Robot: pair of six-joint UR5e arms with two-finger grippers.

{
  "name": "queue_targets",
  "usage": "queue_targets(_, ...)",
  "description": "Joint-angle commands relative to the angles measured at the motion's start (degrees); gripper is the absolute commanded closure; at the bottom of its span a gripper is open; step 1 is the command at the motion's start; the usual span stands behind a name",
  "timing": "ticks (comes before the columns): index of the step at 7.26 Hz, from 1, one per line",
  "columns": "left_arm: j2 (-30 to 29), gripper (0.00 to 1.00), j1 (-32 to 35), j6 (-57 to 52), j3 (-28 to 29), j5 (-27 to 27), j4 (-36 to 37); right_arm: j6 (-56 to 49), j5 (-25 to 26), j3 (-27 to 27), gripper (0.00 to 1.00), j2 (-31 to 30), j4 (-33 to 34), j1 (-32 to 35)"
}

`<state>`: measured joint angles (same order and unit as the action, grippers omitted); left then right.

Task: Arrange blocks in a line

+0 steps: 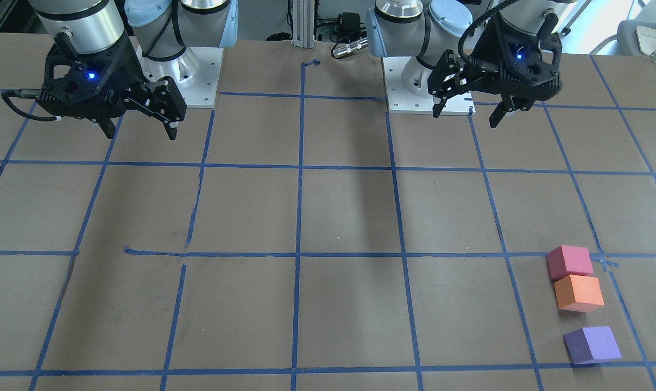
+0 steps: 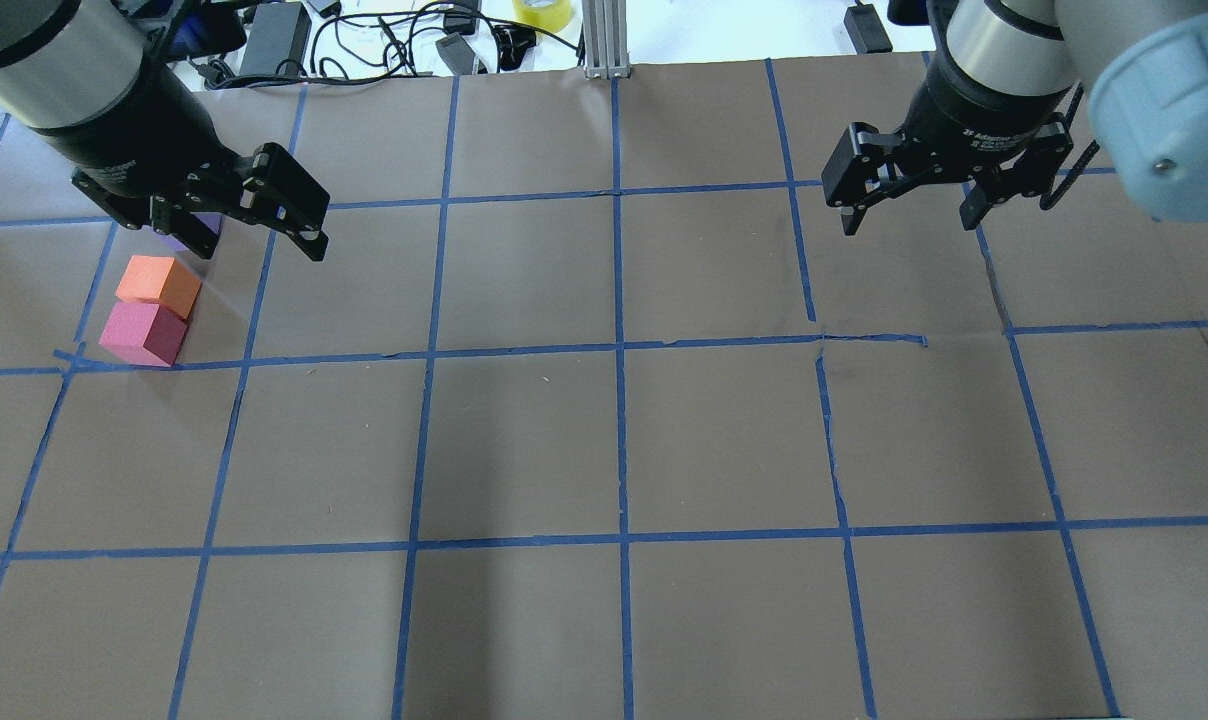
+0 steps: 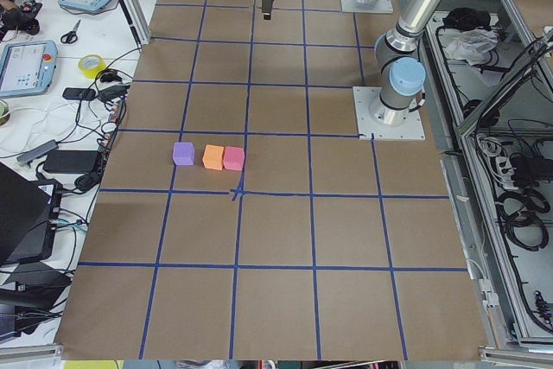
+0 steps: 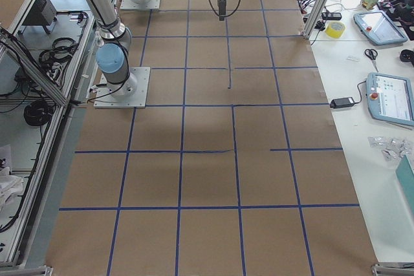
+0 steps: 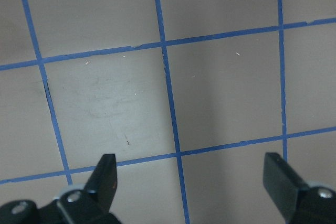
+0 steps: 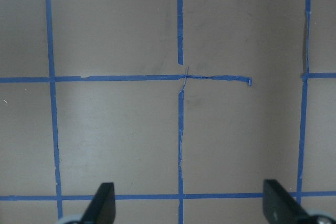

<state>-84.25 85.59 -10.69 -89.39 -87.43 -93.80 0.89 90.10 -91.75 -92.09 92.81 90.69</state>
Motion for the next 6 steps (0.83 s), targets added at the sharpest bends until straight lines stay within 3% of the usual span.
queue_targets(1, 0.6, 0.00, 0.1, 0.8, 1.1, -3.8, -0.4, -0.1, 0.0, 0.0, 0.00, -0.1, 0.2, 0.0)
queue_targets(6, 1.4, 0.00, 0.3, 1.8, 0.7, -2.5, -1.1, 0.1, -0.2, 0.1, 0.00, -0.1, 0.3, 0.0)
